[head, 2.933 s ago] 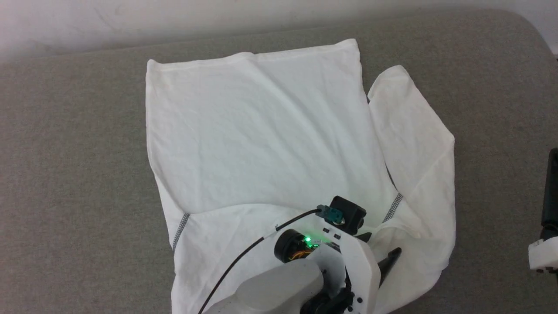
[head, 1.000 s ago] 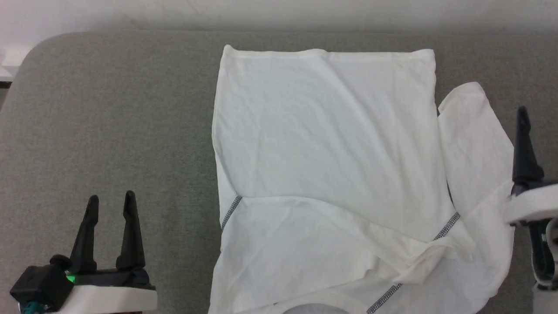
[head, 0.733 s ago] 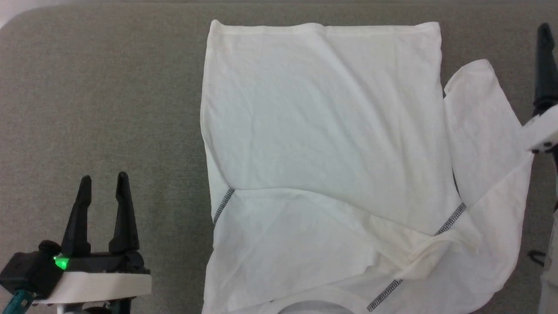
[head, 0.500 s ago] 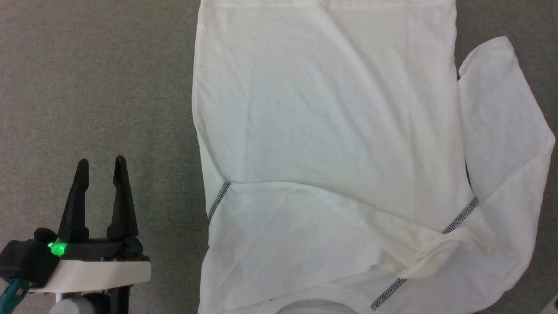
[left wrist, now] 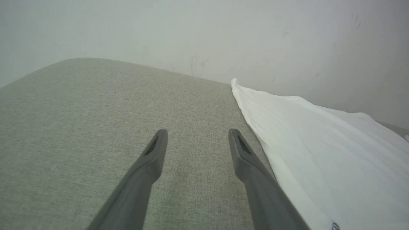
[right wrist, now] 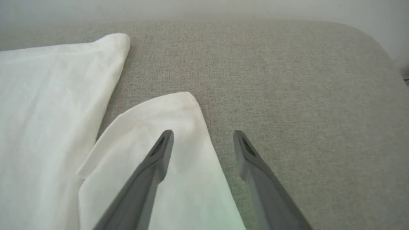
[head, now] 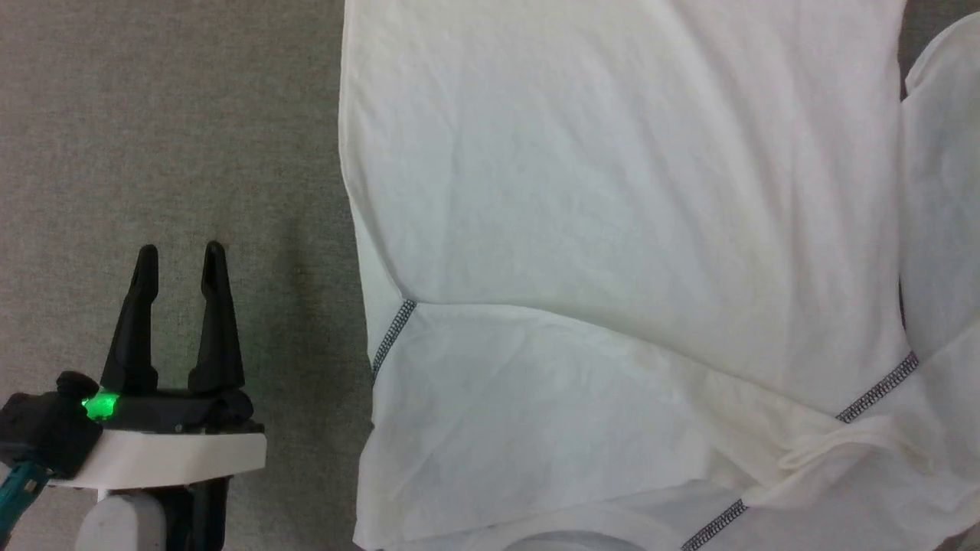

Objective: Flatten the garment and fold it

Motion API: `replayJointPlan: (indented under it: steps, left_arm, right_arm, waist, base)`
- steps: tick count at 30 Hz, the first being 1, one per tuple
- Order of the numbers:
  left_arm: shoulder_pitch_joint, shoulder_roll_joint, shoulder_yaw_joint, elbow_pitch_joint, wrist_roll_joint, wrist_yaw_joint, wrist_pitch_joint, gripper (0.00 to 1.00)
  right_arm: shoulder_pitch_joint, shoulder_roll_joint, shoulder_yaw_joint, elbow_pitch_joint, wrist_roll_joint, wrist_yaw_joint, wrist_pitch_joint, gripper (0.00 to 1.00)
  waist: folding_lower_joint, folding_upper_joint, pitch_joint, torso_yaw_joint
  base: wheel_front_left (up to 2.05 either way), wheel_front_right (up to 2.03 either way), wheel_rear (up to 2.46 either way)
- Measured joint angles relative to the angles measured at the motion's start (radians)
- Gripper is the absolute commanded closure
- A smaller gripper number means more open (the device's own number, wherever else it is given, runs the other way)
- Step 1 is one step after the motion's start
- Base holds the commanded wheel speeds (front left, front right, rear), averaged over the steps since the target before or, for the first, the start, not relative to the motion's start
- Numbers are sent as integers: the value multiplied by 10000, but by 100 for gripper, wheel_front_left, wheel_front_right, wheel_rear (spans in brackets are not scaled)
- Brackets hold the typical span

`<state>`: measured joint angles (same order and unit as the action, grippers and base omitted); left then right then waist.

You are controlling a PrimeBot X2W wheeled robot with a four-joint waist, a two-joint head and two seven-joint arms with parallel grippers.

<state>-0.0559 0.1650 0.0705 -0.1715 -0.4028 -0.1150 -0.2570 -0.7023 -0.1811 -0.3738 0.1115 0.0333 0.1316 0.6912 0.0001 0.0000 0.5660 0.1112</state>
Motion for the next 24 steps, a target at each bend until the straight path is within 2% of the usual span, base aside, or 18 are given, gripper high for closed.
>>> replayJointPlan:
  steps: [9,12,13,18,24]
  left_arm:
    - [-380,-6,-27,96,0,-75,0,0]
    - [-392,-2,-25,198,0,-75,0,0]
    - [-393,0,-21,232,0,-75,0,0]
    - [-398,8,-4,295,0,-77,0,0]
    - [-317,6,92,360,165,-82,0,0]
  right_arm:
    - [-185,-242,132,276,-75,0,-88,0]
    - [-327,-146,-63,334,-75,0,48,96]
    - [-356,-58,-132,336,-77,0,69,100]
    - [-342,201,-307,414,-224,8,-77,100]
    - [26,295,-780,508,-272,8,-895,100]
  waist:
    - [-1,0,598,372]
    - [-2,1,679,437]
    - [-2,0,681,431]
    - [-1,0,486,326]
    - [-1,0,-134,127]
  base:
    - [0,0,0]
    - [0,0,0]
    - [0,0,0]
    - [0,0,0]
    - [0,0,0]
